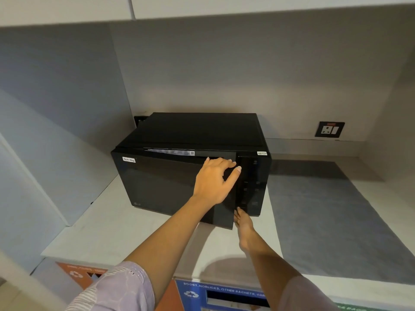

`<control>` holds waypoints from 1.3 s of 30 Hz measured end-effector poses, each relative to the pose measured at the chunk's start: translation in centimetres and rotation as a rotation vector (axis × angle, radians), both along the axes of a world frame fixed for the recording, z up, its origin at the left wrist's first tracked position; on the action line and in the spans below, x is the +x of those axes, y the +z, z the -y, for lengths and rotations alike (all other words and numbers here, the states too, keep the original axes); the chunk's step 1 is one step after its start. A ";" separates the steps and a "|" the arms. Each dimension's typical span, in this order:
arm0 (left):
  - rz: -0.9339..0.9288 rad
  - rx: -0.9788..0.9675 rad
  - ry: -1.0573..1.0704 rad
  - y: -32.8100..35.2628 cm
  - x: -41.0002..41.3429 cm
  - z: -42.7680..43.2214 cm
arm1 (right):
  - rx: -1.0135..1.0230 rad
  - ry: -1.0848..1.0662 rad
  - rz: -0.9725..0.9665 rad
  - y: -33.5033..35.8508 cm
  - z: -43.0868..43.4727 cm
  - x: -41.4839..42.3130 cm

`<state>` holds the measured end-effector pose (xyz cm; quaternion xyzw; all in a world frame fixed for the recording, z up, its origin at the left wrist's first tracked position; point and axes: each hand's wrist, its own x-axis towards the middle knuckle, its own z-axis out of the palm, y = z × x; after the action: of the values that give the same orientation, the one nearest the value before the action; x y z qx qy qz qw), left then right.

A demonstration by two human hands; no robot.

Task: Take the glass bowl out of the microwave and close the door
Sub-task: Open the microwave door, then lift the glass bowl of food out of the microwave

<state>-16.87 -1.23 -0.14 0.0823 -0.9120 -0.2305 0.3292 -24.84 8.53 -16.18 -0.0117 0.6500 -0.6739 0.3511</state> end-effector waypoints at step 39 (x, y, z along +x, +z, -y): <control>0.787 0.020 0.588 3.0 22.7 15.4 | 0.045 1.045 -0.267 4.2 17.7 25.9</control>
<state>5.78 -16.63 2.87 0.4204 -0.9030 -0.0880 0.0100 1.03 -9.17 -11.94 -0.4116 0.6108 -0.3879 0.5541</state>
